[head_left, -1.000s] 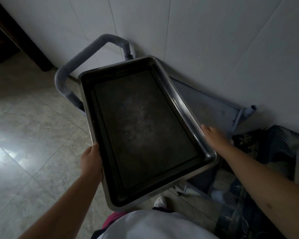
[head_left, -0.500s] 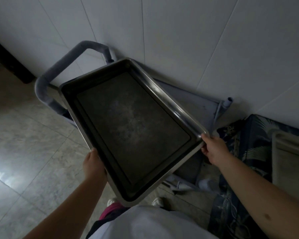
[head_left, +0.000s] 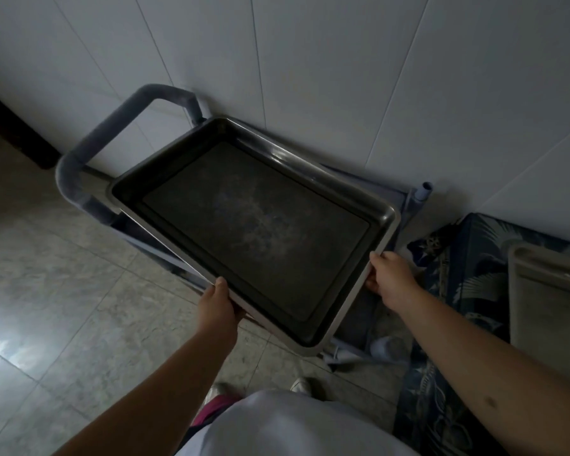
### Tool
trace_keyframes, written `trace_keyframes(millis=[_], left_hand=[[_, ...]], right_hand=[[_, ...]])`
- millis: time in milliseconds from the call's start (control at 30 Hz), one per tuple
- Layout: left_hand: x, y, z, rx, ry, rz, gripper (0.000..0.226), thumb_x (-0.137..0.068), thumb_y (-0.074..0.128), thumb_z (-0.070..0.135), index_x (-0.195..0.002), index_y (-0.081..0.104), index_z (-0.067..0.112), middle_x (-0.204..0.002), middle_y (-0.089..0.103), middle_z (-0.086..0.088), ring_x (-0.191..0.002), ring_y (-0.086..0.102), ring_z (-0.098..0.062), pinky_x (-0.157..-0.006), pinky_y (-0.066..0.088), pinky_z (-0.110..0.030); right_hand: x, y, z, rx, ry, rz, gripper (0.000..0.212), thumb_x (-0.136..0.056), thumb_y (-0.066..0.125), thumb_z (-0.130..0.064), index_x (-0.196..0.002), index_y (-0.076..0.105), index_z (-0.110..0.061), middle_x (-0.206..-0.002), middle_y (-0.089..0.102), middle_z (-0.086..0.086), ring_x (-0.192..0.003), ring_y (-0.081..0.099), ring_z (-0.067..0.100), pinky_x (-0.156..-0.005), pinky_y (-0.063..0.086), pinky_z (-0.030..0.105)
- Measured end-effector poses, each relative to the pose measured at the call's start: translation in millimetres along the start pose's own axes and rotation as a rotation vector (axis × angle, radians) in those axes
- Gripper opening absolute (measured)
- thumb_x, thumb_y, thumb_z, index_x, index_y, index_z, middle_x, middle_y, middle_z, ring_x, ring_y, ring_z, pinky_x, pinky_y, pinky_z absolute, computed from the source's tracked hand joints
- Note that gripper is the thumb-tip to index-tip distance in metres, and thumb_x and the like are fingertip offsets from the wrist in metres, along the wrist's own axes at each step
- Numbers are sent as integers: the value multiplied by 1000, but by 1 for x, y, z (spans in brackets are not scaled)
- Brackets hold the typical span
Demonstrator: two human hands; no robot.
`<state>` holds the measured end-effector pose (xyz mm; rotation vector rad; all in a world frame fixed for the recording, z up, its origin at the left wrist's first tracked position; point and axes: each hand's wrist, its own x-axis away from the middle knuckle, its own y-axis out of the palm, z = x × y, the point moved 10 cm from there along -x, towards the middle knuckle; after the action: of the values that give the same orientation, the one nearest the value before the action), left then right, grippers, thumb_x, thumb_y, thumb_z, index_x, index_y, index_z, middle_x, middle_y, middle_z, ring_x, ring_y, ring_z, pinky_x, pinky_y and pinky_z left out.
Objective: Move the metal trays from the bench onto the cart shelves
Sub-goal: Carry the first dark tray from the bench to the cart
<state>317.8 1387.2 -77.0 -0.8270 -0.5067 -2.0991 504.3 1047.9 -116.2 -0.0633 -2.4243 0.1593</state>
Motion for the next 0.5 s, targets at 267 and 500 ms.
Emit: trace_keyframes(millis=[267,500], left_hand=[[0,37,-12,-313,-132,-142,19,-101,56,14,-105,63,-3,-104,71,-23,-96,71,-32,-75,60,-37],[-2,65,-2,-496,-176,-197,23,-101,57,18,-91,61,-2,-81,70,-17,-74,72,-25,-65,63,-32]], right_hand=[[-31,-25,-49,321,-71,166,25,-100,53,-33,-96,63,-11,-95,64,13,-81,64,26,-57,54,33],[-54,-24,-90,551,-96,168,32,-101,51,-34,-112,61,-5,-103,65,16,-75,66,30,-60,57,36]])
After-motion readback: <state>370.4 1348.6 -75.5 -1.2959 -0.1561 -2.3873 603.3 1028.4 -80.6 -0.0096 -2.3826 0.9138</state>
